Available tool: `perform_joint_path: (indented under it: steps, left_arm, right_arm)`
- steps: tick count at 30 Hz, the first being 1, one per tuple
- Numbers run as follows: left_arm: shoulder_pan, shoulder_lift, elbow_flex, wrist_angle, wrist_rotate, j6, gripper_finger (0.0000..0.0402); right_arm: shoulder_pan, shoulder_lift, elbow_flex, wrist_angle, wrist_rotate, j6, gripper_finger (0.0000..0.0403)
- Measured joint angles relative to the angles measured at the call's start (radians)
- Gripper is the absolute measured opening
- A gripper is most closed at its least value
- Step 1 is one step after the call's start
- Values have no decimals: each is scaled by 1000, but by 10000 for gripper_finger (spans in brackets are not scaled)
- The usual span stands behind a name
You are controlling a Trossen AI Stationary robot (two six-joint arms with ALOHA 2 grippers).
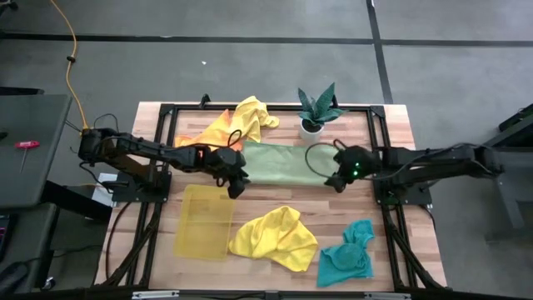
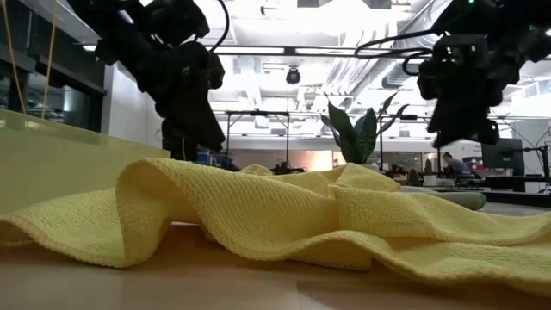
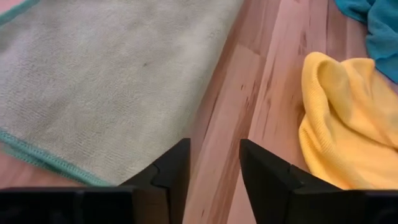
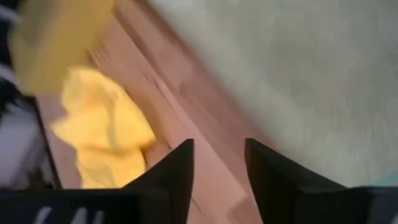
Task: Fold microfiber towels
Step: Fold the green microfiber cloth
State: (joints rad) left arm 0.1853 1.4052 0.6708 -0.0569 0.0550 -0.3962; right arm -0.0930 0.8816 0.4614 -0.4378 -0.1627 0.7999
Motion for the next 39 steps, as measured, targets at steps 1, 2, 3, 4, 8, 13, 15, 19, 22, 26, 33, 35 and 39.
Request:
perform_joint_path:
  steps: [1, 2, 3, 4, 8, 13, 15, 19, 22, 26, 33, 35, 39]
  left_arm:
    - [-4, 0, 0, 3, -5, -1, 134]
    - [-6, 0, 0, 3, -10, -1, 137]
    - [-8, 0, 0, 2, -15, -1, 139]
    - [-10, 0, 0, 3, -15, -1, 141]
    - [-10, 0, 0, 4, -19, -19, 142]
    - [-10, 1, 0, 13, -25, -44, 142]
    - [-10, 1, 0, 21, -25, -46, 142]
    - [-11, 1, 0, 44, -25, -46, 142]
    - [-11, 1, 0, 65, -25, -46, 142]
    - [-11, 1, 0, 71, -26, -46, 142]
    - [-11, 1, 0, 78, -37, -46, 142]
    - [-11, 1, 0, 78, -37, -46, 142]
    - [-11, 1, 0, 80, -43, -46, 142]
  right_arm:
    - [12, 23, 17, -36, 7, 3, 151]
    - [21, 42, 35, -78, 26, 12, 155]
    - [28, 58, 56, -124, 55, 30, 157]
    - [33, 71, 78, -171, 99, 69, 157]
    - [34, 94, 148, -397, 321, 352, 158]
    - [9, 94, 118, -469, 405, 571, 158]
    - [-10, 94, 76, -417, 405, 610, 158]
    - [-61, 94, -10, -242, 396, 622, 158]
    - [-108, 95, -55, -175, 382, 616, 158]
    - [-161, 96, -95, -115, 371, 604, 158]
    - [-212, 118, -137, -11, 308, 543, 158]
    - [-215, 140, -142, -4, 299, 537, 158]
    - [-215, 182, -143, 30, 269, 482, 158]
